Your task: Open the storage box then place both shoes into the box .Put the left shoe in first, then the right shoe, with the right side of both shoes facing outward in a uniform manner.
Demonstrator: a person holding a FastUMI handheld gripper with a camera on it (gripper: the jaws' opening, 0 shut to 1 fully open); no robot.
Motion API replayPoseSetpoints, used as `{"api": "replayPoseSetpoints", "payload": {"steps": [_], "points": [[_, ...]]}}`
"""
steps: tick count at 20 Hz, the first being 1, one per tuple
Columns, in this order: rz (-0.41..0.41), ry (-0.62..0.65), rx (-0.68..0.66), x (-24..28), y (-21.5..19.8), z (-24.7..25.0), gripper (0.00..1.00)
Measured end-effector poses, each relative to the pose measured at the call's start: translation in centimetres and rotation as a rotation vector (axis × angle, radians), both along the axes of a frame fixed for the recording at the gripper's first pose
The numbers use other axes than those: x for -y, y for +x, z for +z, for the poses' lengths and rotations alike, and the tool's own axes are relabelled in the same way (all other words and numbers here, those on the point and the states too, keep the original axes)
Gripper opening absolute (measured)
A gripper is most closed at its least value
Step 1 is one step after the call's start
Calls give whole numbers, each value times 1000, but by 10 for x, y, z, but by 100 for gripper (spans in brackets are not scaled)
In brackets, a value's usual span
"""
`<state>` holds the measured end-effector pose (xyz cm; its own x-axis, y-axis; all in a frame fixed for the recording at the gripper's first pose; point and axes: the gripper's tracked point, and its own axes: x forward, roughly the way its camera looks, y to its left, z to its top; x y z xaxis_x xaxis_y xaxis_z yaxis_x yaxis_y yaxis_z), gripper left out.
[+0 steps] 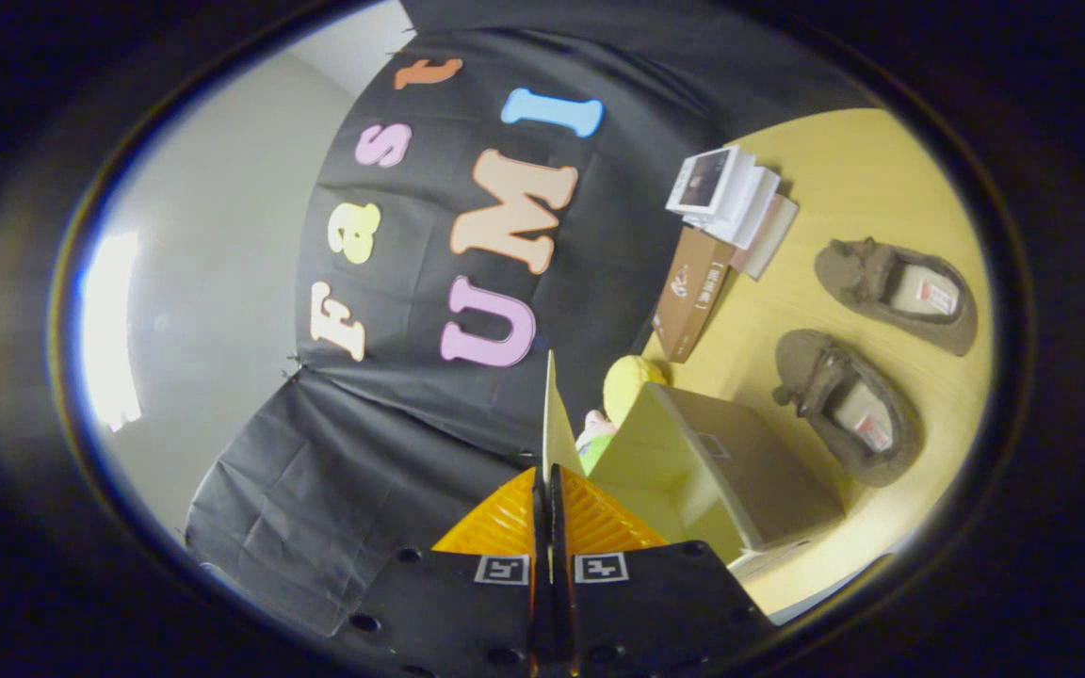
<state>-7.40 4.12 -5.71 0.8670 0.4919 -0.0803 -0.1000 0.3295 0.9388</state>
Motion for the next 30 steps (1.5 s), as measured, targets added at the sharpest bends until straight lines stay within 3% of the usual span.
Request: {"api": "replayPoseSetpoints", "payload": {"steps": [6, 14, 19, 22, 27, 30], "points": [[65, 56, 77, -78, -29, 49, 5], [136, 45, 109, -194, -60, 51, 5], [209, -57, 72, -277, -84, 3, 5], [254, -204, 29, -317, -95, -51, 7], [303, -393, 14, -345, -104, -109, 12], [306, -440, 9, -347, -100, -122, 41]]}}
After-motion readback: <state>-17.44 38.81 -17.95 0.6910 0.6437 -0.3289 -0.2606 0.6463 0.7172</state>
